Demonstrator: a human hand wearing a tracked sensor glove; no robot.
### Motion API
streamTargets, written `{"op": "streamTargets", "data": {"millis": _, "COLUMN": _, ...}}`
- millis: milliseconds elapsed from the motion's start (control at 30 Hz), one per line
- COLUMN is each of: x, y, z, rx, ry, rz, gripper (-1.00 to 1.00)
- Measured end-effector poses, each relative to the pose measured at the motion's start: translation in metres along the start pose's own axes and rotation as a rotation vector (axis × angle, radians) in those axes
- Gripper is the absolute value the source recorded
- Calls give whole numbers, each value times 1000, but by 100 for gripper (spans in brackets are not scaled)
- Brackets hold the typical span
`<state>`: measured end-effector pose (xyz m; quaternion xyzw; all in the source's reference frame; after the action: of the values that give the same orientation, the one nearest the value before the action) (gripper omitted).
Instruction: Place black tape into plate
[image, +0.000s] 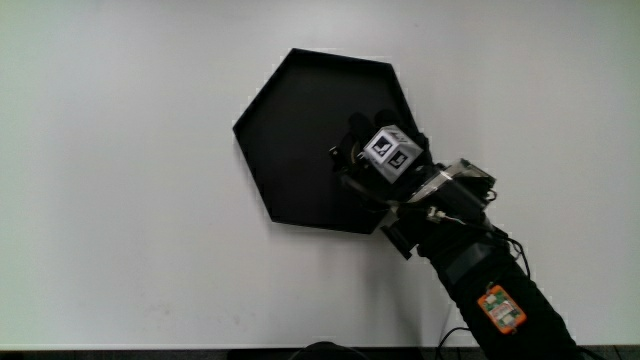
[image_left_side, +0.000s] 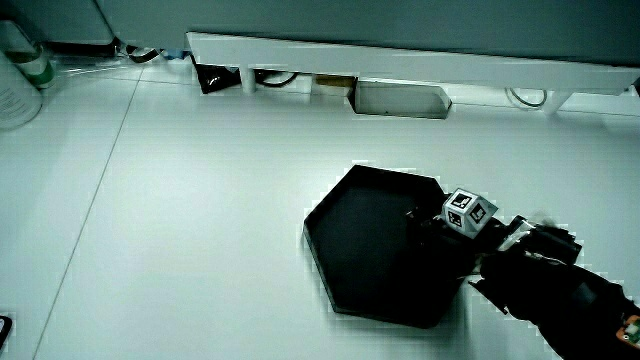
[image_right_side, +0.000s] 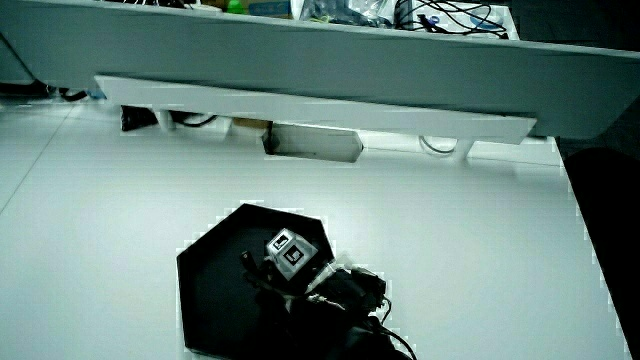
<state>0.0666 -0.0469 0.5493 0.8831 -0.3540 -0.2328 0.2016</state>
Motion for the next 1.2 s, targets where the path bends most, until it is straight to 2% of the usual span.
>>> {"op": "streamTargets", "data": {"millis": 33, "x": -5, "y": 2, "z": 1, "rx": -9, "ry": -23, "rz": 7, "gripper": 0}}
{"op": "streamTargets", "data": {"millis": 267, "x": -33, "y": 23, "z": -15, "rx": -97, "ry": -30, "rz": 103, "gripper": 0}}
{"op": "streamTargets", "data": {"millis": 400, "x": -39, "y": 30, "z": -25, "rx": -154, "ry": -51, "rz": 124, "gripper": 0}}
{"op": "streamTargets", "data": {"millis": 533, "x": -40, "y": 36, "z": -38, "rx": -201, "ry": -74, "rz": 118, "gripper": 0}}
{"op": "streamTargets", "data": {"millis": 767, "x": -42, "y": 37, "z": -43, "rx": -221, "ry": -95, "rz": 117, "gripper": 0}}
{"op": "streamTargets", "data": {"millis": 800, "x": -43, "y": 39, "z": -46, "rx": -243, "ry": -98, "rz": 122, "gripper": 0}}
{"op": "streamTargets", "data": {"millis": 833, "x": -44, "y": 38, "z": -44, "rx": -230, "ry": -97, "rz": 123, "gripper": 0}}
{"op": "streamTargets", "data": {"millis": 900, "x": -46, "y": 40, "z": -47, "rx": -253, "ry": -101, "rz": 129, "gripper": 0}}
{"op": "streamTargets", "data": {"millis": 933, "x": -47, "y": 38, "z": -45, "rx": -230, "ry": -103, "rz": 134, "gripper": 0}}
{"op": "streamTargets", "data": {"millis": 1033, "x": -49, "y": 40, "z": -49, "rx": -250, "ry": -117, "rz": 122, "gripper": 0}}
{"op": "streamTargets", "data": {"millis": 1133, "x": -50, "y": 40, "z": -52, "rx": -267, "ry": -139, "rz": 118, "gripper": -14}}
{"op": "streamTargets", "data": {"millis": 1200, "x": -51, "y": 40, "z": -52, "rx": -260, "ry": -139, "rz": 116, "gripper": -24}}
